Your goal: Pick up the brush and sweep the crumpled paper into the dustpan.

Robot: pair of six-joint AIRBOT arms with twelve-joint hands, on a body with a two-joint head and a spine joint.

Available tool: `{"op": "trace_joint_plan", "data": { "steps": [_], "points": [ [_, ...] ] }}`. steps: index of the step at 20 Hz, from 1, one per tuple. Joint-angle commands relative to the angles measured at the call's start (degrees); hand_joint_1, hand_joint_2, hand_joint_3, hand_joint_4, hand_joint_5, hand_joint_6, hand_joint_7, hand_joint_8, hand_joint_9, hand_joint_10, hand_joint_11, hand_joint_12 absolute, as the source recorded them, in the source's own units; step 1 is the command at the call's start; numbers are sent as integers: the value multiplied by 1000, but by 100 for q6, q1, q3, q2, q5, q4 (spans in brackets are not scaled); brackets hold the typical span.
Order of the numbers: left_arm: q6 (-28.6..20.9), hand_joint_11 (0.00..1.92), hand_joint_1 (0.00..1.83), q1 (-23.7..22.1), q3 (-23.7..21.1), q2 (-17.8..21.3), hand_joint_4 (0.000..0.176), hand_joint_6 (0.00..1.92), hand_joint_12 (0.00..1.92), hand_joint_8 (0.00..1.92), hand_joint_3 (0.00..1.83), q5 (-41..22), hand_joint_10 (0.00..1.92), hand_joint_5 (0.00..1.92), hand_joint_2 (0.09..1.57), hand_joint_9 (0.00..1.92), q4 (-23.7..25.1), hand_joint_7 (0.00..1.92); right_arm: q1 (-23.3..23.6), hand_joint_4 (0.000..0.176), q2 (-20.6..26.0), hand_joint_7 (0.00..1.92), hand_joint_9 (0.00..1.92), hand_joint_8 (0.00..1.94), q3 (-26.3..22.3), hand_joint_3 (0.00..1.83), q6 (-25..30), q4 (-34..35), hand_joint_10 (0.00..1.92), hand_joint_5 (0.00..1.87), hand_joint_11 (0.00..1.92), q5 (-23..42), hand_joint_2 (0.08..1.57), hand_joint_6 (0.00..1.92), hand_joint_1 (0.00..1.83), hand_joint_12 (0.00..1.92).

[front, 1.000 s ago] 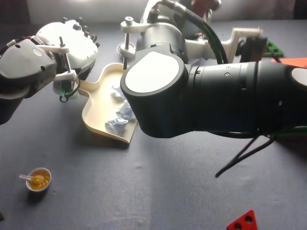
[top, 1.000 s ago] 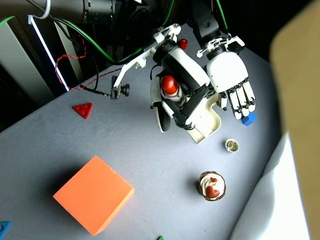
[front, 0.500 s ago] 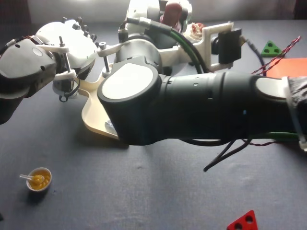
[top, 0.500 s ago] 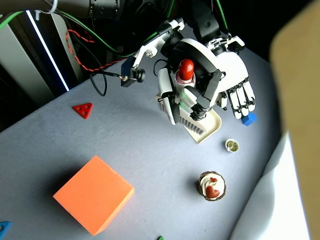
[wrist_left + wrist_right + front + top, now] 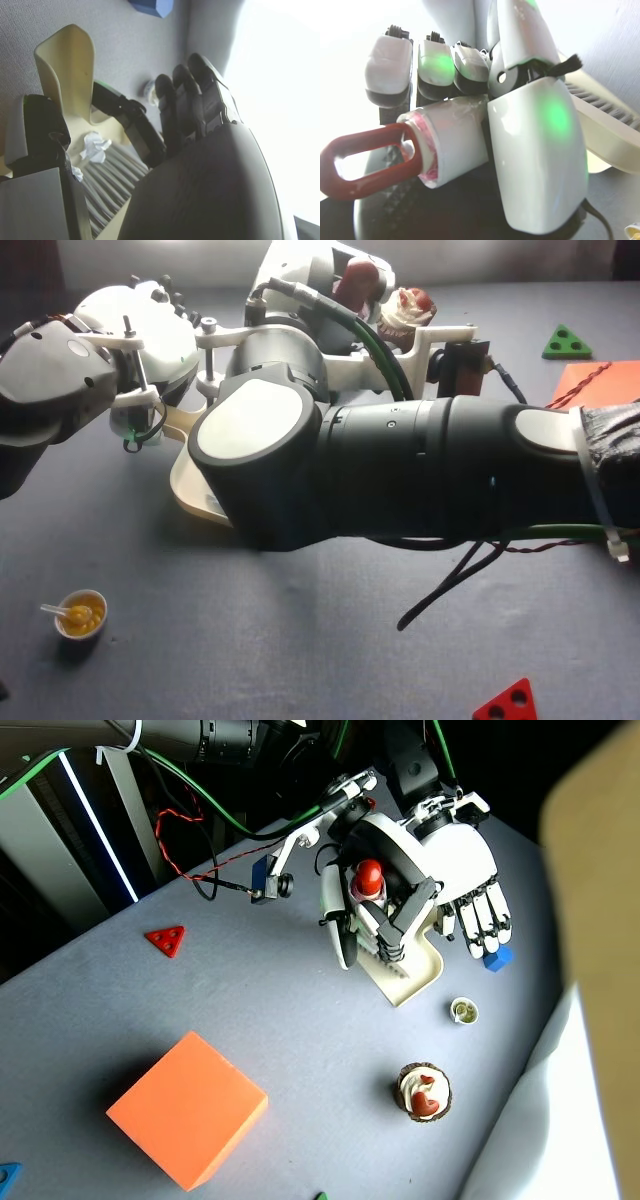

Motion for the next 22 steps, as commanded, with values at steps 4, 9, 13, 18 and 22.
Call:
{"op": "trace_joint_plan", "data": {
  "steps": [4, 9, 13, 18, 22],
  "points": [
    [40, 0, 1089, -82, 29, 28, 20, 899, 607, 0, 1, -396, 3, 1030, 1094, 264, 228, 344, -3, 0, 83, 1184, 1285, 1941, -115, 1, 335, -888, 1921, 1124, 1279, -402, 1140, 1921, 1319, 1921],
    [40, 0, 1102, -82, 30, 31, 0, 860, 655, 2, 0, -402, 4, 1053, 1086, 276, 212, 369, -11, 0, 298, 1202, 1294, 1941, -404, 0, 430, -1088, 1921, 1165, 1295, -463, 1124, 1921, 1339, 1921],
    [40, 0, 1090, -82, 34, 39, 20, 891, 587, 1, 1, -404, 2, 1034, 1093, 227, 212, 328, 52, 0, 577, 1217, 1313, 1941, -656, 0, 527, -1207, 1921, 1168, 1162, -424, 1131, 1921, 1334, 1883],
    [40, 0, 1074, -87, 34, 38, 45, 929, 542, 3, 1, -414, 3, 1011, 1102, 222, 203, 312, 175, 0, 831, 1190, 1289, 1941, -843, 0, 532, -1295, 1921, 1136, 1336, -377, 1130, 1921, 1326, 1921],
    [41, 0, 1096, -72, 15, 38, 2, 892, 556, 2, 0, -416, 0, 1034, 1094, 232, 200, 324, 193, 0, 1208, 1218, 1306, 1941, -1215, 1, 524, -1305, 1921, 1143, 1263, -372, 1134, 1921, 1312, 1921]
  ]
}}
